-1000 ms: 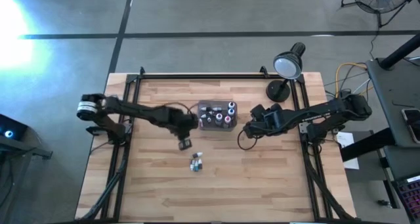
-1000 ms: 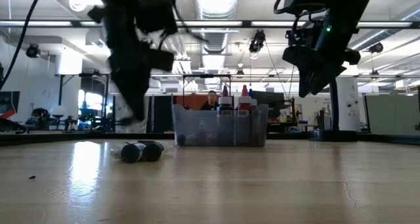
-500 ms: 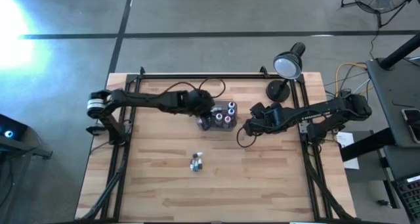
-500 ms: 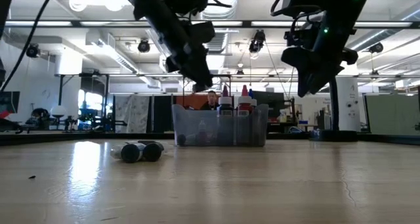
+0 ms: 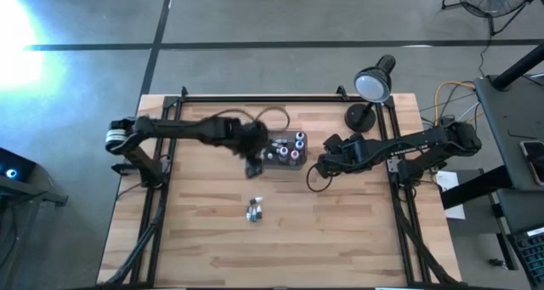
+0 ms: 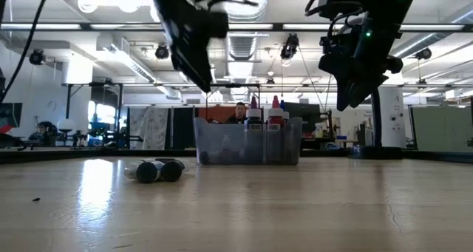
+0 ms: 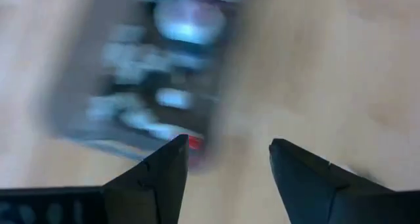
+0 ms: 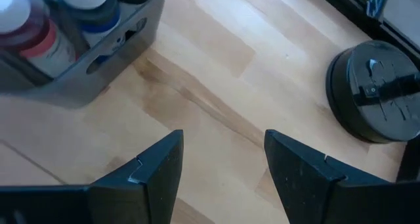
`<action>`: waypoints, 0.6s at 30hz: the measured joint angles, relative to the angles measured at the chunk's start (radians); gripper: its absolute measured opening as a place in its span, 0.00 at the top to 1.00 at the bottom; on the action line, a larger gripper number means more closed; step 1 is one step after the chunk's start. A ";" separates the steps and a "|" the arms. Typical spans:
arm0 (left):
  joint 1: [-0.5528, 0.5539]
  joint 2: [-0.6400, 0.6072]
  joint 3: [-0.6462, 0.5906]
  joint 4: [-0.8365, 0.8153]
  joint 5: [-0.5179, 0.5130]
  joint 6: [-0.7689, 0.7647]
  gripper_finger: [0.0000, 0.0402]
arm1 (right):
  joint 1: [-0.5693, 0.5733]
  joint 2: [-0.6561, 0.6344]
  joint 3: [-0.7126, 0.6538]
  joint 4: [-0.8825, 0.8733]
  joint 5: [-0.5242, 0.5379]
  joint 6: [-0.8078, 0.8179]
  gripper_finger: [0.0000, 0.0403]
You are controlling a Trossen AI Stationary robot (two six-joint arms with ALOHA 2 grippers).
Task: Pick & Place food coloring
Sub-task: Put the small violet food coloring bottle into the bin
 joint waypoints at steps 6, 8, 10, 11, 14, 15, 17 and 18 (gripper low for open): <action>-0.104 -0.070 -0.146 -0.008 0.064 0.059 0.53 | 0.000 0.000 0.000 0.007 -0.007 -0.117 0.48; -0.119 -0.075 -0.208 0.000 0.067 0.012 0.53 | 0.000 0.000 -0.001 0.009 -0.007 -0.133 0.48; -0.129 -0.075 -0.262 0.017 0.097 -0.064 0.53 | 0.000 0.000 -0.001 0.016 -0.008 -0.134 0.48; -0.136 -0.076 -0.285 0.033 0.116 -0.096 0.53 | 0.000 0.000 -0.001 0.020 -0.013 -0.133 0.48; -0.175 -0.087 -0.338 0.064 0.139 -0.133 0.53 | 0.000 0.000 -0.001 0.084 -0.101 -0.132 0.48; -0.194 -0.095 -0.352 0.070 0.137 -0.133 0.53 | 0.005 0.000 -0.001 0.130 -0.155 -0.159 0.48; -0.227 -0.113 -0.379 0.079 0.127 -0.129 0.53 | 0.023 0.005 -0.001 0.257 -0.273 -0.247 0.48; -0.242 -0.122 -0.396 0.080 0.120 -0.129 0.53 | 0.036 0.010 0.000 0.322 -0.331 -0.285 0.48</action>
